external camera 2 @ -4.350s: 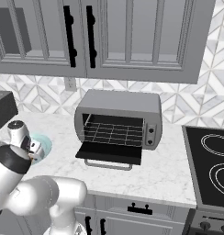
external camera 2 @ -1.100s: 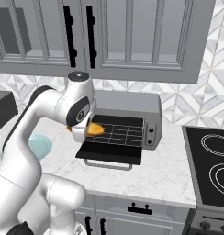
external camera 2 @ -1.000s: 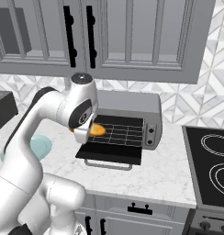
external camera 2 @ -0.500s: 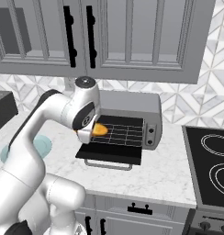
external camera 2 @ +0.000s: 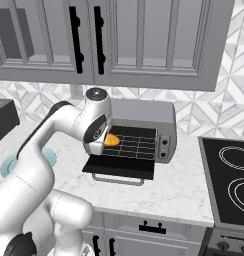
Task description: Pick up the kebab skewer and baguette bread, and place them inside the toaster oven. Close the toaster oven door and start by setting the timer.
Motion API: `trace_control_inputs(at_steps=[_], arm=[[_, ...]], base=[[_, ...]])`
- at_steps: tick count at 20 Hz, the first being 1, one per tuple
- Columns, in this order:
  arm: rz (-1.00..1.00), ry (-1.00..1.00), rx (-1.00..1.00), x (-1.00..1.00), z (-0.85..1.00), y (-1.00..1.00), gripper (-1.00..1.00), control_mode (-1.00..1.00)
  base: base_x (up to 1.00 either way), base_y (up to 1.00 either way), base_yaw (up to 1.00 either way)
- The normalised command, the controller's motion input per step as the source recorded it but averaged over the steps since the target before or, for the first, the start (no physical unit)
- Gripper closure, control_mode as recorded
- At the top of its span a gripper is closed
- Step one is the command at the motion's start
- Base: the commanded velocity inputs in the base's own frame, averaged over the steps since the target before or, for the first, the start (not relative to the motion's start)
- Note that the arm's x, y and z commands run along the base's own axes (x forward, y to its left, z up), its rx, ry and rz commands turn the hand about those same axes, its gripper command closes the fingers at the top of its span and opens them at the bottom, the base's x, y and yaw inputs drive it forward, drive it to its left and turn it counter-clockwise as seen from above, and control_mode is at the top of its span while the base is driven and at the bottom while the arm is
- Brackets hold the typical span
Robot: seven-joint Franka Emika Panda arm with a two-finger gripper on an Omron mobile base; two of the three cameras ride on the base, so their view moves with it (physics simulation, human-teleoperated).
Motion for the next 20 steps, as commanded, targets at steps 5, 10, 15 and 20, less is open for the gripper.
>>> trace_control_inputs(at_steps=[5, 10, 15, 20], arm=[[0.00, -0.02, 0.00, 0.32, -0.27, 0.00, 1.00, -1.00], [0.00, -0.06, 0.00, 0.32, -0.32, 0.00, 1.00, -1.00], [0.00, -0.09, 0.00, 0.28, -0.18, 0.00, 1.00, -1.00], [0.00, 0.00, 0.00, 0.42, 0.00, 0.00, 1.00, -1.00]], base=[[0.00, 0.00, 0.00], [0.00, 0.00, 0.00], [0.00, 0.00, 0.00], [0.00, 0.00, 0.00]])
